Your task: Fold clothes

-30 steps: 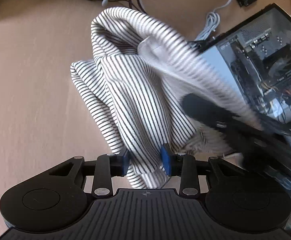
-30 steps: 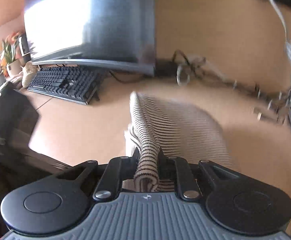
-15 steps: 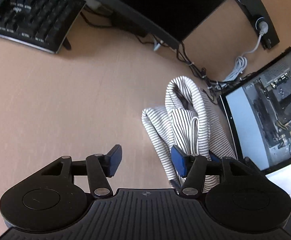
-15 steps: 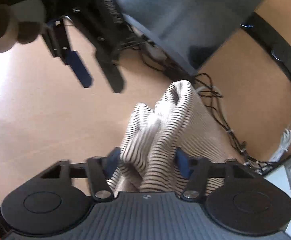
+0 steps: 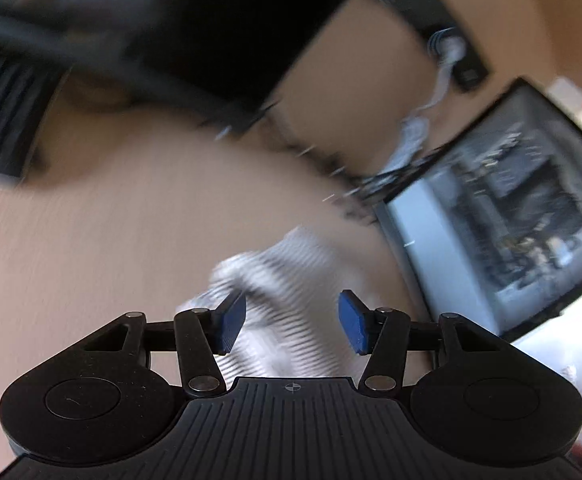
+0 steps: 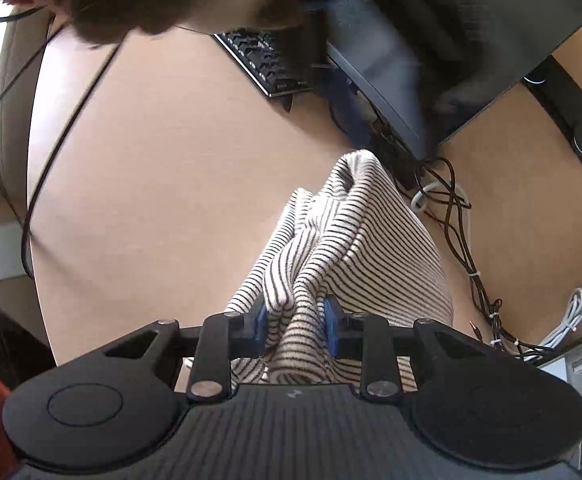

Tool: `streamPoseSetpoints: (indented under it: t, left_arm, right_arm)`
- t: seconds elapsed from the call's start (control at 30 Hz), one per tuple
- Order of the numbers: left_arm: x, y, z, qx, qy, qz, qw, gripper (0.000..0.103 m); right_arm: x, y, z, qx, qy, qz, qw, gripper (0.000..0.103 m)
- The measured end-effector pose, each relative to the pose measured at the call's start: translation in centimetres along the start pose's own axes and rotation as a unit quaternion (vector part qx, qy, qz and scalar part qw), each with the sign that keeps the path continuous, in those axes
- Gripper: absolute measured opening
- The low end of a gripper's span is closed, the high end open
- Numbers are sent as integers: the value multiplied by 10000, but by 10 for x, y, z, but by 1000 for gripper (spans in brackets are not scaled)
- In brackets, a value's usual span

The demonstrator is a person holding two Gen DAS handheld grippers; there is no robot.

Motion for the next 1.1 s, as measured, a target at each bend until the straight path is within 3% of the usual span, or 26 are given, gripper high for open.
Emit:
streamPoseSetpoints:
  t: [0.13, 0.2, 0.27, 0.3, 0.37, 0.5, 0.6, 0.67, 0.73, 0.83, 0.9, 1.0, 1.1]
  left_arm:
    - [-17, 13, -27, -347, -180, -8, 9992, 58]
    - [-40, 9, -22, -406, 82, 227, 9989, 57]
    - [-60, 1, -10, -421, 377, 487, 9972, 50]
    - [-64, -3, -4, -442, 452, 524, 9966, 49]
    - [-66, -9, 4, -502, 479, 506, 9963, 48]
    - [-65, -13, 10, -551, 396, 489, 9965, 47]
    - [-67, -14, 12, -587, 376, 522, 9962, 48]
    - [-69, -14, 12, -599, 358, 556, 9960, 48]
    - [-69, -12, 13, -596, 323, 602, 9959, 48]
    - [-70, -11, 16, -554, 236, 658, 9960, 48]
    - [-70, -10, 19, -490, 184, 684, 9963, 48]
    - [-71, -9, 23, -377, 200, 678, 9968, 49]
    - [-69, -9, 25, -327, 161, 657, 9972, 52]
  right_arm:
    - [3, 1, 5, 34, 41, -38, 10000, 31]
    - [10, 0, -8, -467, 483, -61, 9977, 39]
    - [21, -5, -32, -1245, 1113, -160, 9858, 46]
    - [27, -9, -47, -1682, 1437, -220, 9750, 63]
    - [34, -21, -81, -2524, 1835, -290, 9496, 84]
    - [1, -62, -139, -3969, 2137, -45, 8926, 86]
    - [-39, -88, -148, -4905, 2688, 203, 8287, 86]
    - [-56, -95, -143, -5243, 3063, 191, 7943, 88]
    - [-61, -96, -136, -5447, 3376, 114, 7676, 89]
    - [-69, -86, -130, -5554, 3614, 136, 7488, 91]
    - [-47, -76, -138, -5390, 3416, -64, 7699, 76]
    - [-8, -55, -150, -4984, 3242, -485, 8026, 69]
    - [10, -44, -143, -4215, 2715, -316, 8646, 69]
Point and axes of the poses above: each gripper's, at about its wrist camera, not at the fingertips, and x roughly against the way its jaws point, z to its left, y to its top, the point moved 10 cm from there along -x, roughly the way its jaws point, and after that the axes turned 14 degrees about z, right-handed, at the moved point
